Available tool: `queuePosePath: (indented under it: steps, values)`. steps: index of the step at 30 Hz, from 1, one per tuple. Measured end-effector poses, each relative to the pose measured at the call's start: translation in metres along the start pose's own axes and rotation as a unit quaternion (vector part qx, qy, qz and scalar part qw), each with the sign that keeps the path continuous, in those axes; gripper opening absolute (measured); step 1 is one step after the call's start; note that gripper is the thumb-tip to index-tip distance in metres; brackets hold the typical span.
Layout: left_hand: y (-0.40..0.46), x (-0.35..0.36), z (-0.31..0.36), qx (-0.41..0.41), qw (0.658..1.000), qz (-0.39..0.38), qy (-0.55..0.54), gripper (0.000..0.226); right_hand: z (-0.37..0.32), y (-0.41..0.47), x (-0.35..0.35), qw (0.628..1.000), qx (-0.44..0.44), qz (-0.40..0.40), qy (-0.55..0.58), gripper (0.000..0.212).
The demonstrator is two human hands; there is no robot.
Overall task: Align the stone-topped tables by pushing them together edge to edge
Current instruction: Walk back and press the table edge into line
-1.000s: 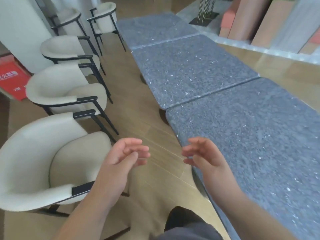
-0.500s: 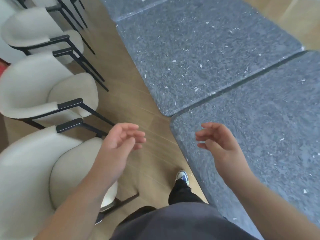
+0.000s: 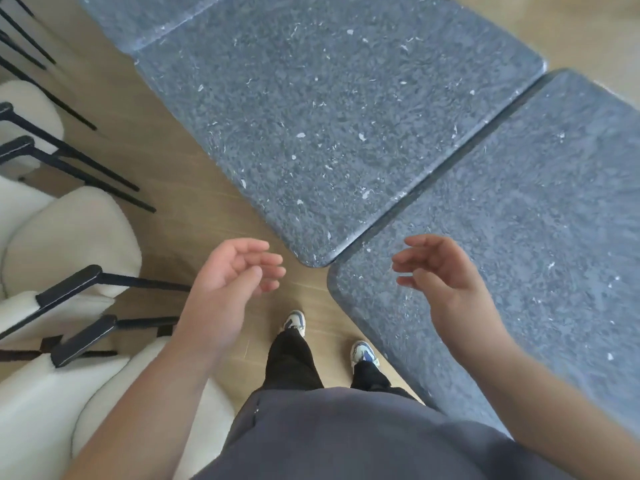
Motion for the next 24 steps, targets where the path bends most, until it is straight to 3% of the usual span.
queuePosePath:
  steps: [9,14,20,24]
  values:
    - [0.095,-0.039,-0.005,-0.076,0.986,-0.14,0.058,0.035,0.001,0.007,0.068,0.989,0.03,0.144,0.023,0.046]
    - [0.113,-0.029,-0.044,-0.162,0.964,-0.195,0.083,0.034,0.047,-0.013,0.08,0.964,0.109,0.234,0.063,0.044]
    - [0.108,0.001,-0.122,-0.388,0.901,-0.184,0.054,0.022,0.126,-0.034,0.077,0.881,0.258,0.338,0.209,0.037]
    - [0.101,0.042,-0.162,-0.473,0.861,-0.185,0.016,0.018,0.172,-0.029,0.079,0.804,0.352,0.346,0.332,0.032]
Point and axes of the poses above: each hand's wrist, its own y-axis towards the middle knuckle, its own x-axis out of the palm, z = x × y, the point moved 2 cm from there along y, towards the middle knuckle, and after that the axes turned 3 degrees about -z, right-handed, at the moved point
